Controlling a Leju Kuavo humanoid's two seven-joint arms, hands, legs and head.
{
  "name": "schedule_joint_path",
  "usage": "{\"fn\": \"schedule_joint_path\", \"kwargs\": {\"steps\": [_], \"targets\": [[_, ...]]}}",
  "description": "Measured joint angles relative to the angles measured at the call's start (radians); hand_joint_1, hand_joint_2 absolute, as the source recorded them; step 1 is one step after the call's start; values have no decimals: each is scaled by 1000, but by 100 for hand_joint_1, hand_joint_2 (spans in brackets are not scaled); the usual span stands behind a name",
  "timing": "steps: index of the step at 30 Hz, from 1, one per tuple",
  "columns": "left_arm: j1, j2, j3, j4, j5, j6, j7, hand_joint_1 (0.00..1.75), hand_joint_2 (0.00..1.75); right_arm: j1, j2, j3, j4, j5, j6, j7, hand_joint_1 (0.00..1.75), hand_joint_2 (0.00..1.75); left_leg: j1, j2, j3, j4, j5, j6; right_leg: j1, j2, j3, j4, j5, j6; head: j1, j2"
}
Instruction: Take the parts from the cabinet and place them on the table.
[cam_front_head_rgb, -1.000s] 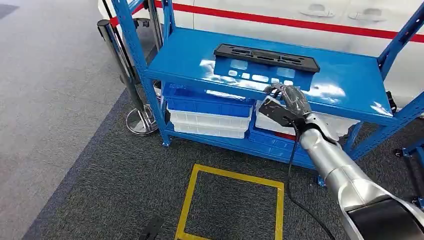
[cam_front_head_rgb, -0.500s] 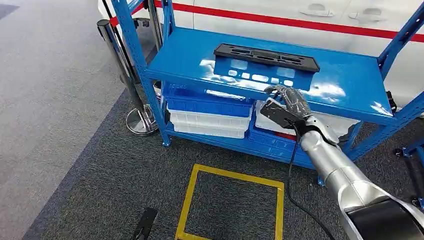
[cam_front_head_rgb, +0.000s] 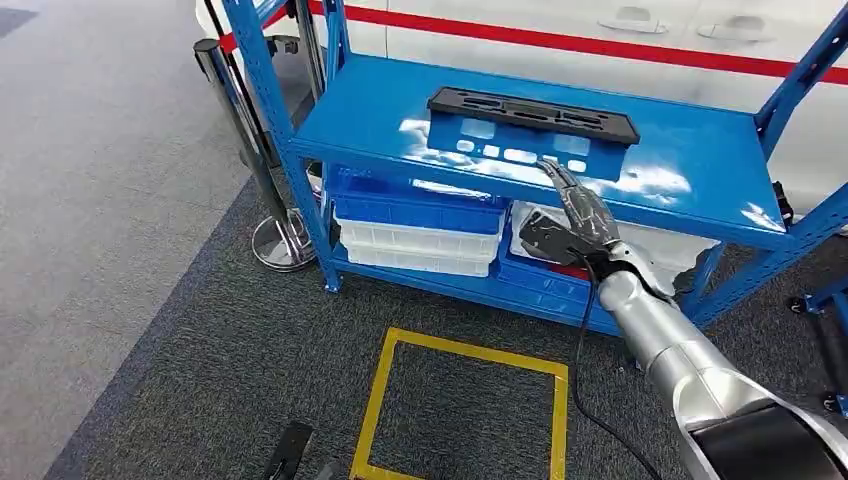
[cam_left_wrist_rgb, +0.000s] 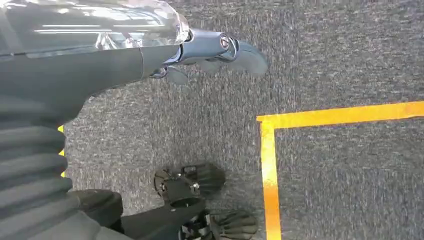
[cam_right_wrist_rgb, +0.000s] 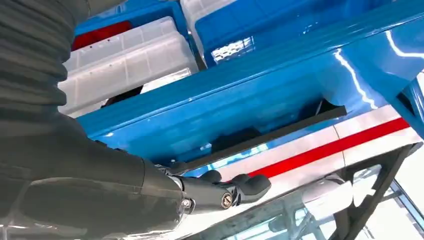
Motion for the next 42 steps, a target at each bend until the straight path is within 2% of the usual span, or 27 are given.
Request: {"fn": "schedule_joint_path", "kwargs": {"steps": [4,5,6,7,10,15,25,30,33,37,42], "targets": [[1,0,0,0,-15,9,13,0,0,0,0,3,0,8,-13,4,0,175,0,0,0,0,0,0,0,0,0,0,0,0,0,0],[1,0,0,0,-15,10,15,0,175,0,0,5,0,9,-14,5,0,175,0,0,0,0,0,0,0,0,0,0,0,0,0,0],[1,0,0,0,-15,13,18,0,175,0,0,6,0,13,-16,7,0,175,0,0,0,0,0,0,0,0,0,0,0,0,0,0],[2,0,0,0,-15,14,21,0,0,-1,0,8,0,17,-18,10,0,175,0,0,0,0,0,0,0,0,0,0,0,0,0,0],[6,0,2,0,-4,10,24,0,0,-11,0,19,0,51,-12,39,0,175,0,0,-1,0,0,0,0,0,0,0,0,0,0,0],[8,0,29,0,46,-11,34,0,0,-42,11,65,0,90,62,91,0,175,0,0,0,0,0,0,0,0,0,0,0,0,0,0],[8,1,60,0,57,-18,57,0,0,-51,30,95,17,67,92,125,0,175,0,0,-1,0,0,0,0,0,0,0,1,0,0,0],[9,0,60,0,56,-18,61,0,0,-103,36,141,34,148,99,228,0,175,0,0,-1,0,0,0,0,0,0,0,1,0,0,0],[9,0,60,0,55,-18,61,0,0,-126,37,159,42,157,101,240,0,175,0,0,-1,0,0,0,0,0,0,0,1,0,0,0],[9,0,60,0,57,-25,59,0,0,-144,37,183,57,182,119,290,0,175,0,0,-1,0,1,0,0,0,0,0,1,0,0,0],[7,0,66,0,60,-32,59,0,0,-155,37,191,70,183,134,299,0,175,0,0,-1,0,1,0,0,0,0,0,1,0,0,0]]}}
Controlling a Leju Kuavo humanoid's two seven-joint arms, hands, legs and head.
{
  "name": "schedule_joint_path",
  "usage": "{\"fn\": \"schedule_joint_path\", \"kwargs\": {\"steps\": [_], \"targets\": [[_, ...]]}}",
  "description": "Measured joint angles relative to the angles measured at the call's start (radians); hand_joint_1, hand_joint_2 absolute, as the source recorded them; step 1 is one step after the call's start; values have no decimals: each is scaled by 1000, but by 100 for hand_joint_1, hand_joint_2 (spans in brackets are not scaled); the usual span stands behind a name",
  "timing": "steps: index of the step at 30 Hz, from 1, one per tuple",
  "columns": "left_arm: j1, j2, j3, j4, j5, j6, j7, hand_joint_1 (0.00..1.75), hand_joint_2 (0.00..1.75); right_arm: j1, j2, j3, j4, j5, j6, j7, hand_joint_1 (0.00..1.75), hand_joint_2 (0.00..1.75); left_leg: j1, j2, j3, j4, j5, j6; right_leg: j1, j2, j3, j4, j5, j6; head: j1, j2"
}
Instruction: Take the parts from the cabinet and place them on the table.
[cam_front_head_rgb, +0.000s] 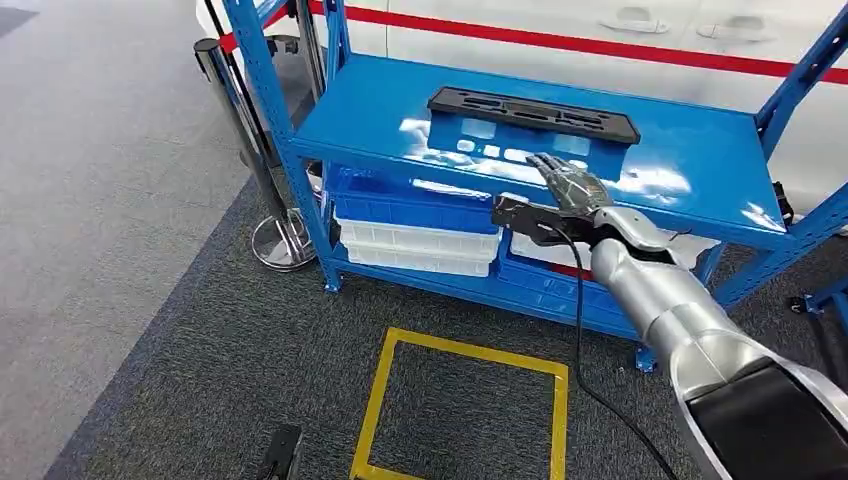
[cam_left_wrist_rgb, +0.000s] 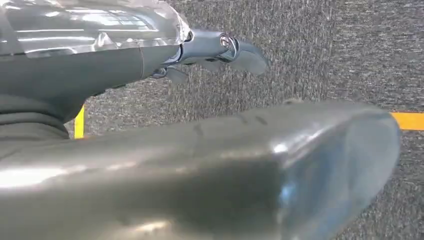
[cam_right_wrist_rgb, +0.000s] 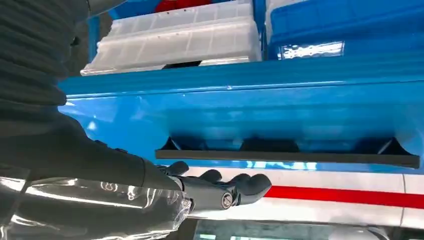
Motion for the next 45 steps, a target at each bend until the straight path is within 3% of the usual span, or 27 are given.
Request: {"fn": "schedule_joint_path", "kwargs": {"steps": [24,34,35,37,39,41,42,43,44,45], "targets": [[-2,0,26,0,17,-17,-15,0,0,-1,7,2,21,-5,-18,-15,0,175,0,0,0,0,0,0,0,0,0,0,0,0,0,0],[-4,0,28,0,21,-28,-18,0,0,-69,31,18,20,6,16,-11,0,175,0,0,-1,0,0,-1,0,0,-1,0,1,0,0,0],[-4,1,29,0,21,-31,-18,0,0,-67,32,18,20,6,16,-11,0,175,-8,0,-6,2,1,10,-7,0,4,-1,13,11,0,0],[-4,1,34,0,28,-35,-19,0,0,-68,33,19,20,9,15,-12,0,175,1,0,6,-19,-2,27,-2,-1,3,11,18,18,0,0],[-4,0,37,0,35,-35,-18,0,0,-70,33,19,20,11,12,-15,0,175,7,4,24,-24,3,29,-3,-3,-31,63,-24,20,1,0],[-4,0,42,0,35,-35,-18,0,0,-64,34,24,21,13,11,-15,0,175,8,6,28,-24,0,28,-5,-3,-116,229,-102,24,1,0],[-4,0,43,0,35,-35,-18,0,0,-58,34,24,21,14,11,-15,0,175,9,6,30,-23,-3,26,-8,-4,-151,295,-123,25,1,0],[-1,0,43,0,35,-35,-18,0,0,-52,34,25,22,14,11,-15,0,175,11,5,35,-23,-8,21,-12,-4,-169,320,-124,29,1,0],[2,0,43,0,35,-35,-18,0,0,-48,34,25,22,14,11,-14,0,175,15,4,43,-22,-15,15,-16,-5,-161,295,-102,38,1,0],[3,0,43,0,35,-35,-17,0,0,-47,34,26,22,14,11,-14,0,175,20,3,53,-20,-24,7,-21,-6,-129,227,-61,41,1,0]]}}
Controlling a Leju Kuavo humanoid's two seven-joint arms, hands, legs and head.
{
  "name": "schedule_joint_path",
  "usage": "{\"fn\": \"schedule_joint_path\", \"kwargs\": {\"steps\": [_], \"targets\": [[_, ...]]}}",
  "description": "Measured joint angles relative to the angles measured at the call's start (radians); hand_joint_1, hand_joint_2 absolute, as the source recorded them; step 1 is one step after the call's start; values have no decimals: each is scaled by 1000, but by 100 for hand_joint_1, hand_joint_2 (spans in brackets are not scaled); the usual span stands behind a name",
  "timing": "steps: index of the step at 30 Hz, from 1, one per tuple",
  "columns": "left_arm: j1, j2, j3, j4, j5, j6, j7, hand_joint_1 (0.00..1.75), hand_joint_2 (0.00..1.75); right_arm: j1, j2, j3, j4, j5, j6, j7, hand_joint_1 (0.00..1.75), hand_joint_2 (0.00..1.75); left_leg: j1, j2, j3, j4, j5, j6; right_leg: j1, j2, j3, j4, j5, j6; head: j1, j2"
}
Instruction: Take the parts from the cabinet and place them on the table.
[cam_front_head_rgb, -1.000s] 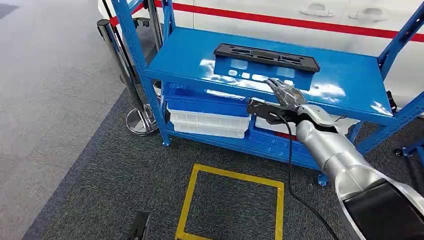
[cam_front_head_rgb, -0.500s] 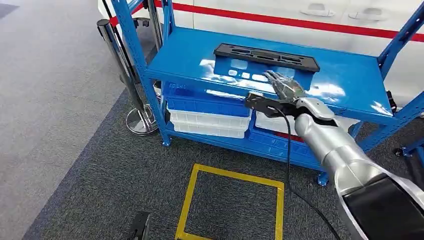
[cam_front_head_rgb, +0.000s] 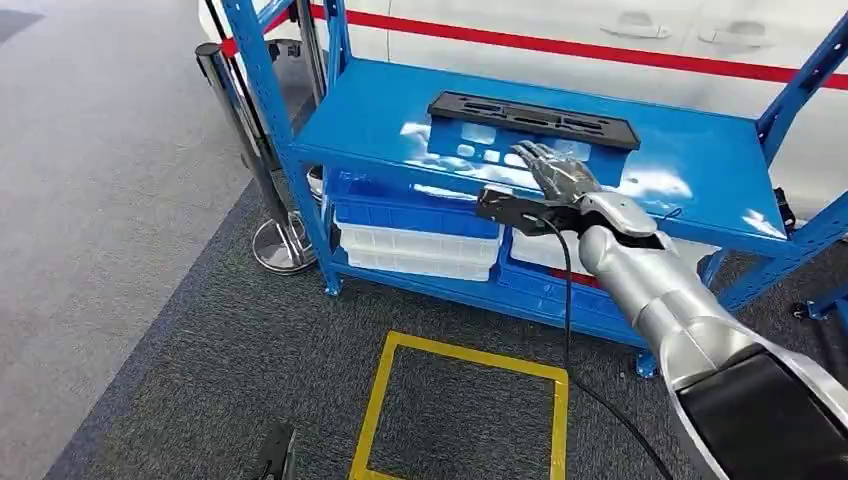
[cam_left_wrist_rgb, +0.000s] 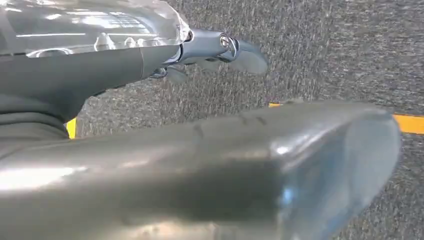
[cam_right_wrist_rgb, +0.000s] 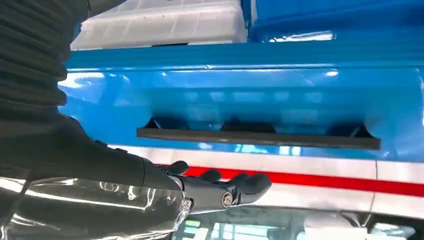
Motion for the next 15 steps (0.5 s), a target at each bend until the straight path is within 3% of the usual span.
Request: {"fn": "schedule_joint_path", "kwargs": {"steps": [2,3,4,5,6,7,9,10,11,13,14,15], "targets": [[0,0,0,0,0,0,1,0,0,-1,0,0,0,-1,-1,0,0,175,7,0,22,8,-29,-18,-11,-11,94,-189,86,5,0,0],[-1,1,1,0,0,0,1,0,0,1,-2,0,2,-2,-3,1,0,175,6,1,28,14,-40,-28,-2,-9,96,-203,59,0,0,0],[-4,1,2,0,0,0,2,0,0,1,-1,2,3,-2,-3,0,0,175,6,2,24,11,-46,-37,2,-5,97,-202,35,-26,0,0],[-4,0,2,0,0,0,2,0,0,5,0,3,2,-2,-3,0,0,175,3,5,28,5,-54,-45,6,-2,99,-199,47,-34,-1,0],[-3,0,2,0,0,0,2,0,0,8,-1,4,2,-2,-3,2,0,175,7,3,42,11,-47,-53,4,-1,105,-199,32,-46,0,0],[-3,0,3,0,1,0,2,0,0,8,-4,5,3,-2,-3,3,0,175,9,2,36,31,-37,-59,5,0,117,-199,25,-54,0,0],[-5,1,4,0,1,0,0,0,0,7,-3,5,1,-2,-4,1,0,175,12,2,-33,154,7,-64,4,1,145,-205,6,-69,-1,0],[-6,0,5,0,1,0,0,0,0,9,-2,7,1,-2,-3,-2,0,175,13,2,-94,237,6,-66,4,3,160,-207,-7,-73,-2,0],[-4,0,5,0,1,-1,0,0,0,14,-2,7,2,-2,-3,-3,0,175,12,1,-145,295,-23,-66,5,5,176,-208,-21,-74,-3,0],[5,0,5,0,1,-1,0,0,0,29,-2,8,4,-3,-2,-5,0,175,11,2,-223,341,-134,-68,10,10,220,-208,-57,-77,-2,0],[8,0,5,0,1,-1,0,0,0,32,-2,8,5,-2,-2,-5,0,175,11,2,-240,323,-163,-66,12,11,242,-208,-73,-78,-2,0],[10,0,5,0,1,-1,0,0,0,33,-1,9,6,-2,-2,-5,0,175,11,1,-246,281,-161,-62,14,13,266,-208,-91,-77,-2,0]]}}
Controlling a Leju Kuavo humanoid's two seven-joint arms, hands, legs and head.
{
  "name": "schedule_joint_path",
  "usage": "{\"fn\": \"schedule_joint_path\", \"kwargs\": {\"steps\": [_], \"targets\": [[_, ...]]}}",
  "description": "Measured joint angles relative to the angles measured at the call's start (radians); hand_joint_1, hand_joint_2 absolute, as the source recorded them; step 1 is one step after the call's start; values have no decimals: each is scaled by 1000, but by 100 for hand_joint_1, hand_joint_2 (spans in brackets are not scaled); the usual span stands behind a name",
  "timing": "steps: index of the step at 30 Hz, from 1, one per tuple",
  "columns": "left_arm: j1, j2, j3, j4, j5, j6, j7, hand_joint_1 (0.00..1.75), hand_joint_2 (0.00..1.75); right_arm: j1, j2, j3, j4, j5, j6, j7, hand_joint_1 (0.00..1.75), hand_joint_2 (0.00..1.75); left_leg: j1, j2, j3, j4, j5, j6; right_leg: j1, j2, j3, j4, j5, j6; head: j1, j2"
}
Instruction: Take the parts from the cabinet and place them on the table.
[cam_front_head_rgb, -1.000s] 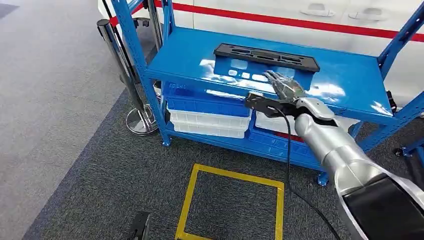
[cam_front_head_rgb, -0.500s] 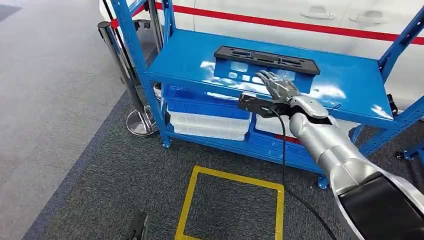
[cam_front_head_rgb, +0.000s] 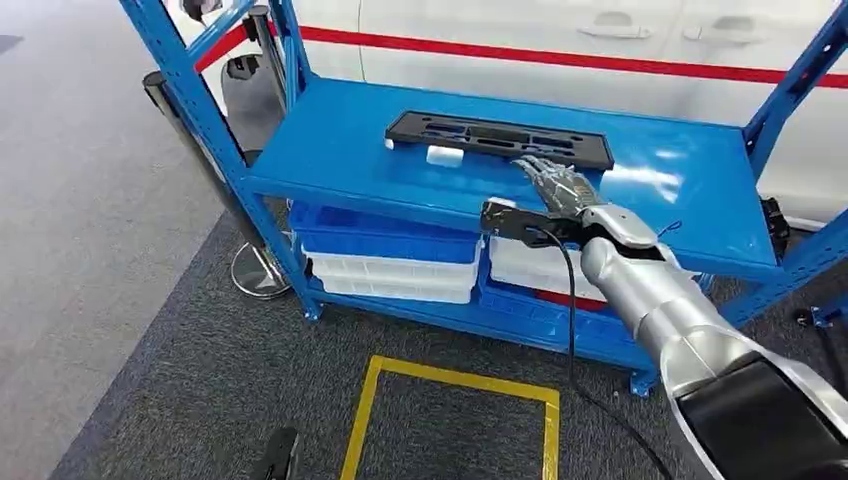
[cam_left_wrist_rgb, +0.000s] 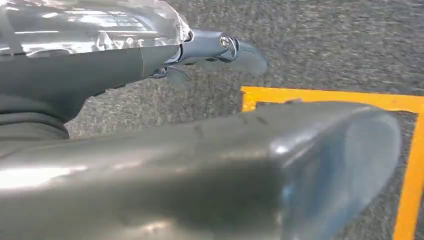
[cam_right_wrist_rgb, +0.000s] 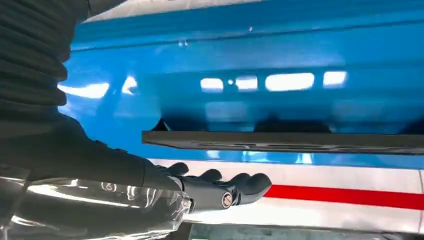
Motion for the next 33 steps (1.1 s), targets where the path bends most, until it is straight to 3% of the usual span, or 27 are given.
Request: {"fn": "schedule_joint_path", "kwargs": {"steps": [1,2,3,4,5,6,7,8,9,10,11,12,14,15,16,17,18,19,21,23,25,26,27,29,30,31,33], "targets": [[2,0,0,0,0,0,-1,0,0,0,0,0,1,0,0,0,0,175,-2,0,1,-64,42,7,2,1,27,0,-20,1,0,0],[4,0,1,0,0,0,-1,0,0,2,1,0,2,0,0,0,0,175,-6,-1,4,-136,137,18,5,1,49,-1,-39,2,0,0],[10,3,1,1,0,0,-1,0,0,7,0,1,5,0,2,0,0,175,-12,-1,2,-223,316,35,4,2,63,-3,-57,3,0,0],[14,6,1,1,0,0,-1,0,0,10,4,6,7,0,3,0,0,175,-22,-4,1,-267,375,37,9,10,80,1,-75,12,0,0],[16,5,1,1,0,0,-1,0,0,11,5,8,7,1,4,0,0,175,-24,-4,14,-249,349,39,9,12,95,-12,-92,20,1,0],[14,5,2,1,0,-1,-1,0,0,9,6,8,5,1,3,0,0,175,-25,-3,21,-251,333,46,7,12,112,-5,-88,25,0,0],[8,5,2,1,0,-1,-2,0,0,-1,6,8,4,1,3,0,0,175,-26,-3,31,-251,319,55,7,12,105,14,-71,34,0,0],[2,4,2,1,0,-1,-2,0,0,-12,7,8,2,0,4,0,0,175,-18,-4,53,-256,314,62,3,7,65,86,-48,39,0,0],[0,6,2,1,0,-1,-3,0,0,-14,7,8,2,0,5,0,0,175,-21,-5,68,-258,298,67,5,-3,20,164,-5,43,1,0],[-1,7,2,1,1,-1,-3,0,0,-14,7,8,2,0,6,0,0,175,-21,-5,86,-258,282,72,5,-6,-40,246,10,47,1,0],[0,7,3,1,1,-1,-3,0,0,-9,7,8,3,0,9,0,0,175,-21,-5,106,-258,262,73,5,-8,-98,301,-20,47,1,0],[2,7,3,1,1,-1,-2,0,0,-2,7,9,3,0,9,0,0,175,-21,-7,128,-258,243,75,5,-8,-141,326,-69,49,1,0],[7,5,3,1,1,-2,-3,0,0,7,7,9,6,0,8,0,0,175,-21,-15,179,-258,202,75,5,-9,-202,309,-195,46,1,0],[10,4,3,1,1,-2,-4,0,0,8,7,9,7,0,8,0,0,175,-21,-18,207,-258,179,74,6,-10,-218,272,-218,44,1,0],[13,3,3,1,1,-2,-5,0,0,10,7,10,9,0,8,-1,0,175,-21,-22,238,-258,155,72,8,-10,-223,212,-191,43,1,0],[15,3,3,1,1,-3,-6,0,0,14,6,10,11,0,8,-2,0,175,-21,-22,266,-259,132,69,10,-11,-223,138,-97,39,1,0],[23,2,3,1,1,-3,-6,0,0,25,3,10,15,-1,8,-2,0,175,-19,-24,275,-263,112,67,18,-14,-223,51,84,28,2,0],[20,-1,3,1,0,-7,-7,0,0,31,-2,13,23,-2,8,-2,0,175,-25,-27,299,-243,92,59,26,-13,-231,-25,226,20,0,0],[20,-3,3,1,0,-10,-4,0,0,41,-1,14,20,-3,10,-3,0,175,-24,-32,323,-269,70,45,32,-10,-221,8,195,6,0,0],[12,-2,3,0,-1,-12,-4,0,0,28,-1,15,14,-5,8,-6,0,175,-25,-31,297,-198,112,37,19,-11,-196,-3,172,-6,3,0],[8,-2,3,0,-1,-15,6,0,0,29,-1,15,13,-10,10,-13,0,175,-21,-22,220,-65,155,25,14,-8,-158,-16,150,-15,2,0],[7,-2,3,0,-1,-18,15,0,0,39,-1,15,14,-14,17,-18,0,175,-17,-21,179,-10,134,20,14,-7,-137,-22,137,-15,2,0],[7,-2,3,0,-1,-21,16,0,0,51,-2,15,16,-19,25,-24,0,175,-14,-20,142,21,78,15,12,-5,-115,-27,123,-14,2,0],[10,-2,3,0,-3,-26,13,0,0,63,-2,15,16,-28,34,-34,0,175,-10,-18,95,15,-33,6,8,-1,-82,-29,95,-10,2,0],[13,-2,3,0,-3,-27,11,0,0,64,-2,15,16,-33,40,-37,0,175,-7,-15,82,-13,-45,3,7,1,-67,-28,83,-8,2,0],[13,-2,3,0,-2,-27,11,0,0,64,-2,15,16,-41,51,-39,0,0,-4,-12,77,-62,-15,1,6,2,-51,-28,71,-5,2,0],[13,-2,3,0,-2,-27,11,0,0,64,-2,15,16,-60,78,-44,0,0,1,-11,84,-209,166,1,5,2,-22,-26,46,4,2,0]]}}
